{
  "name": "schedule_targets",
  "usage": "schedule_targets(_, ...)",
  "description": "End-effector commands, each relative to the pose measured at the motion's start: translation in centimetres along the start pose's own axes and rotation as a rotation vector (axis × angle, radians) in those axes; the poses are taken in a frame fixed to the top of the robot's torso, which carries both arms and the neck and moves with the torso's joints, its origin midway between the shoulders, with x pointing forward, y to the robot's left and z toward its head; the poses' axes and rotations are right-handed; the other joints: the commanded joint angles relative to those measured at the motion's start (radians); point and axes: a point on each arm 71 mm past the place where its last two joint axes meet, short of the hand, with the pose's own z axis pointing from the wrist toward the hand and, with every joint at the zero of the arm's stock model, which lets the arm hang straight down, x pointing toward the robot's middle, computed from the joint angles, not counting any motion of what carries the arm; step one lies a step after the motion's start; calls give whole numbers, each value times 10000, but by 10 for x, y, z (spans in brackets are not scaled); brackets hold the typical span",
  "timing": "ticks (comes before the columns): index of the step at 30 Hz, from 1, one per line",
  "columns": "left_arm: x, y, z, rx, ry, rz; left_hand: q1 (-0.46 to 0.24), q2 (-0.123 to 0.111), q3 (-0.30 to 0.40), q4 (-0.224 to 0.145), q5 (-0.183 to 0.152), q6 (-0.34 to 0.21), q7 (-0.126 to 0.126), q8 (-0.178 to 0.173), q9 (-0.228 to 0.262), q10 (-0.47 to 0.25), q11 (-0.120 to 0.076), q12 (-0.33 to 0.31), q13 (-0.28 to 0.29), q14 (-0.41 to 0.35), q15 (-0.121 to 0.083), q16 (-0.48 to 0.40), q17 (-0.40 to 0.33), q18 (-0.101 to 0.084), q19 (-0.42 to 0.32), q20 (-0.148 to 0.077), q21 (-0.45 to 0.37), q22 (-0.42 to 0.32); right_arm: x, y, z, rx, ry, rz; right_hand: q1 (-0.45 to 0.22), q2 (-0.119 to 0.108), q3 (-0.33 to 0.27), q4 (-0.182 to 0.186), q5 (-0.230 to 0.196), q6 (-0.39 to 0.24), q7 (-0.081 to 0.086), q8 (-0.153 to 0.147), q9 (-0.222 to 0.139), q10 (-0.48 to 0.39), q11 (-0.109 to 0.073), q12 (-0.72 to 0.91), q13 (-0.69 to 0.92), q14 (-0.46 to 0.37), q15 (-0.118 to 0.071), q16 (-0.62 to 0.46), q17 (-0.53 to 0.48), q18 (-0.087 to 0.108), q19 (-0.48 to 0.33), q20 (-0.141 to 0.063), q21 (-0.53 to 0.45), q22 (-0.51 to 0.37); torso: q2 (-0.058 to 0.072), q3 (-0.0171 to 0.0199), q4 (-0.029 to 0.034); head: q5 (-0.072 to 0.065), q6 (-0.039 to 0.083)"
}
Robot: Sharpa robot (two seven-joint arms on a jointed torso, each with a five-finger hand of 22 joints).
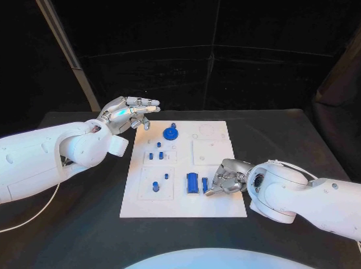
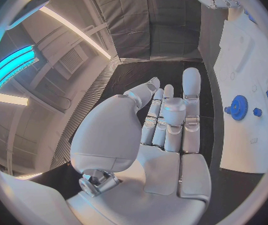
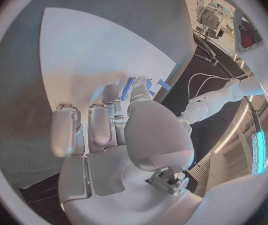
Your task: Assemble the parts on the task board
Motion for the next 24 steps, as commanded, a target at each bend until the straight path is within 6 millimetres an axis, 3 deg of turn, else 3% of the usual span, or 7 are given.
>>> schedule_targets(1,1,-1,0,86,98,-17,23,28,-65,6,0,-39,13,-50,1,-60,14,62,-3,-181,5,-162,-319,145,-114,-3,-86,-25,-5,3,-5,-1356,-130,1526,-10,-74,-19,2,-12,-417,152,-222,-69,-568,104,-997,-688,207,188,-664,-706,164,-516,73,-491,-727,-46,-19,12,-53,102)
schedule_targets(4,1,-1,1,135,53,-5,-15,-2,-125,17,3,-34,15,-50,3,-99,31,71,-7,-940,38,-954,-1675,138,-424,23,-306,-129,-11,0,-8,-2252,-191,2796,328,57,120,-139,61,-699,285,-330,-140,-928,227,-1277,-904,-137,303,-1777,-1809,417,-1267,188,-1305,-1906,-116,-40,18,-93,169)
schedule_targets(7,-1,0,2,168,-60,-133,-74,-84,-239,27,48,-5,55,-38,7,-195,100,53,-15,-2373,139,-2268,-2820,116,-1359,103,-1015,-476,-30,-4,-5,-3251,-394,4698,1050,375,297,-474,147,-1011,561,-429,-231,-2094,532,-2382,-1778,-1717,619,-5733,-5257,1148,-3872,412,-4509,-5884,-217,-74,24,-161,293)
schedule_targets(9,-2,3,1,136,-134,-242,-84,-100,-292,30,59,-23,103,-50,2,-296,173,11,-20,-3064,258,-3181,-3295,91,-2031,202,-1622,-812,-44,-10,0,-3756,-600,5928,1668,640,480,-799,125,-1321,873,-600,-375,-3056,1042,-3452,-2714,-3071,1003,-7408,-6086,1047,-4906,782,-6075,-6942,-316,-96,30,-194,364)
schedule_targets(13,-5,8,5,150,-284,-421,-226,-85,-350,145,32,-26,173,-62,5,-402,381,-187,-44,-4331,789,-5717,-4531,-117,-3736,635,-3379,-1870,-73,-25,14,-4388,-1414,7630,2378,843,549,-1510,-201,-1525,1117,-998,-861,-3054,1393,-4988,-5061,-4633,1868,-10388,-8238,1140,-5937,1457,-9130,-8948,-529,-128,52,-260,568)
schedule_targets(17,-10,11,9,316,-596,-547,-226,-47,-419,186,9,-46,190,-116,-1,-357,492,-474,-53,-4648,1119,-7197,-5239,-149,-4821,1008,-4661,-2727,-96,-37,30,-4662,-2239,8452,2467,956,562,-1982,-176,-1445,1001,-1073,-1230,-2648,1398,-5565,-6342,-4343,1835,-11260,-9298,1221,-5544,1814,-10148,-9746,-672,-138,27,-253,809)
schedule_targets(24,-25,18,17,668,-1921,-606,-191,4,-706,226,-5,-155,89,-278,-19,-264,637,-1111,-53,-4528,1361,-8932,-6071,161,-5285,1584,-5774,-3694,-119,-45,59,-4980,-3164,9009,2158,1191,569,-2530,-178,-1378,946,-1114,-1868,-2264,1426,-6132,-7797,-3695,1920,-12068,-10542,1226,-4947,1811,-11400,-10741,-862,-102,-7,-300,1293)
